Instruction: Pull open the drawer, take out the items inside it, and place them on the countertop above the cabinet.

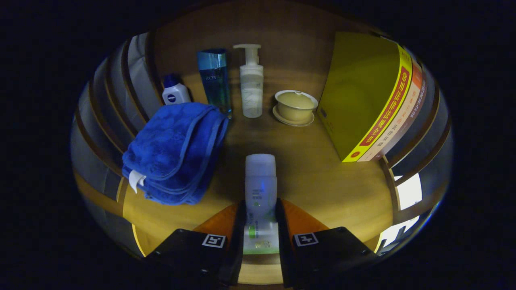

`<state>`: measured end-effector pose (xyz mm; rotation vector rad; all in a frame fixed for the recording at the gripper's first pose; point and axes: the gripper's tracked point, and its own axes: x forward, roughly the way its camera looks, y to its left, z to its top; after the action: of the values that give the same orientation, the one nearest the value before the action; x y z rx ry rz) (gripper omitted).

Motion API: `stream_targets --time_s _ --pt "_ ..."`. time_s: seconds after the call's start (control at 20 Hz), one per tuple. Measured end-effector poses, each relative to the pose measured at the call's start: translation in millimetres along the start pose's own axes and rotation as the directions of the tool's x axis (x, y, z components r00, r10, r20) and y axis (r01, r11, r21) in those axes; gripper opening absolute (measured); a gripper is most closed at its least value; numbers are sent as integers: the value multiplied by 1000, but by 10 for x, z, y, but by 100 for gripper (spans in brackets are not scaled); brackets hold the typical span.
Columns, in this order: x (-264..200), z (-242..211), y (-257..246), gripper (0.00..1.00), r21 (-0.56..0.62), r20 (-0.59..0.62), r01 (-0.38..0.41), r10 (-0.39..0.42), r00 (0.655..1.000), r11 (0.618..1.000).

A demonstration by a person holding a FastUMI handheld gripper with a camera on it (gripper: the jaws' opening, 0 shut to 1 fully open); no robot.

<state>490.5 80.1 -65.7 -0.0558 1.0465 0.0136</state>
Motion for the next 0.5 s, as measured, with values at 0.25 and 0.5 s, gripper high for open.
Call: stream_targets --time_s 0.25,0.5 --pt "91 109 -50 48 4 69 15 -15 997 1000" --pt "129 50 -18 56 39 63 -4 1 998 999"
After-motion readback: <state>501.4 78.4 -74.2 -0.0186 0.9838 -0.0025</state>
